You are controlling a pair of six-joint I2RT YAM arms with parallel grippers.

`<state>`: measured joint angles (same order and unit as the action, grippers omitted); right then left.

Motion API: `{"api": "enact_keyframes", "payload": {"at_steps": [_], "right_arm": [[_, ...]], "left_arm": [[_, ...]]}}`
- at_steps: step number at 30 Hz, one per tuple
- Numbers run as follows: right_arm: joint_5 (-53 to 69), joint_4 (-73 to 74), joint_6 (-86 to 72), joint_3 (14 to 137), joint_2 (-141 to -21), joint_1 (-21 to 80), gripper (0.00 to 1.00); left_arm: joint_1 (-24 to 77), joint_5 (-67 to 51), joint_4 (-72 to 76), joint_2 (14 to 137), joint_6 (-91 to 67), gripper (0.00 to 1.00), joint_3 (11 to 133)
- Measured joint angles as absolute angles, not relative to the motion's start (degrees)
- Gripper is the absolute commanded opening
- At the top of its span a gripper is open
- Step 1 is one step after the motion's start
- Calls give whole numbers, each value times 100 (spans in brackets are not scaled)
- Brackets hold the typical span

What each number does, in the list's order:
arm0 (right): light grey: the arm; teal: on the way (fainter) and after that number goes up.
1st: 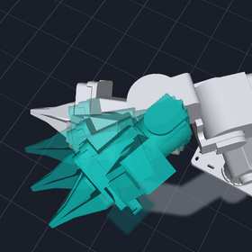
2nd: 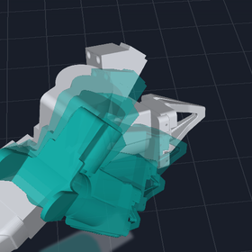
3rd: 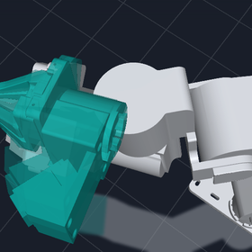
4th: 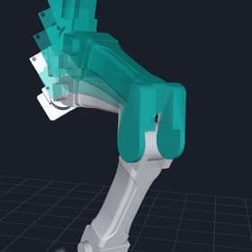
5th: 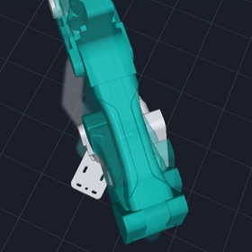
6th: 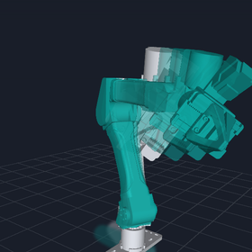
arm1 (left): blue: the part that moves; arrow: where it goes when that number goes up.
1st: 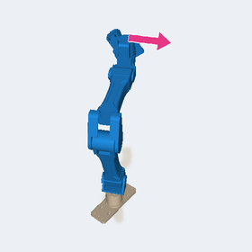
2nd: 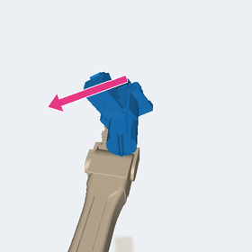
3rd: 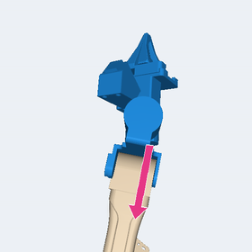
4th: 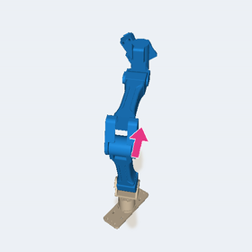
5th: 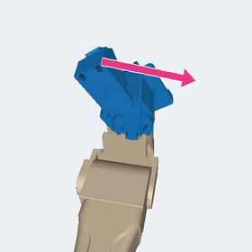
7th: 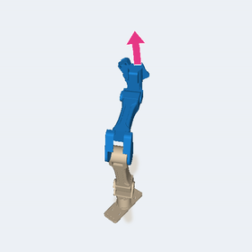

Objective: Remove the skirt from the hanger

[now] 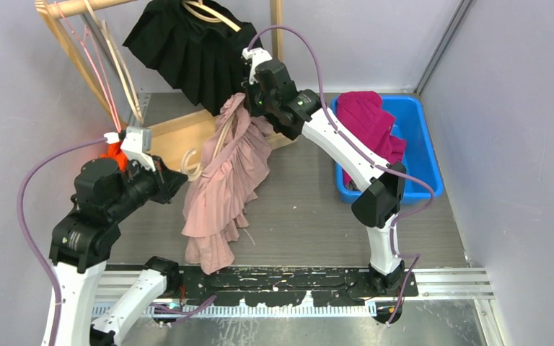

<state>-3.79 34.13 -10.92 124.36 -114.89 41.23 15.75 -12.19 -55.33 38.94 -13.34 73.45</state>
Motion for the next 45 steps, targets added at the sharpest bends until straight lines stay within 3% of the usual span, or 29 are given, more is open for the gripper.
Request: {"api": "enact_keyframes", "payload": {"at_steps": [9,25,37,45], "right_arm": [[-303,3529,-1074,12770,-11528,4112,4],[-130,3616,-1068,13362,-12449,4104,5],[60,3625,-1076,13371,-12449,4115,6],[126,3559,-1087,14018,-12578,4117,6]], "left_arm": [[1575,-1500,-4998,4403,-1389,0,7041],[1575,-943,-5778,3295,-1507,0,7212],[1575,-1026,-5955,3520,-1717,0,7638],[1575,-1188,-5887,3295,-1968,0,7428]]}}
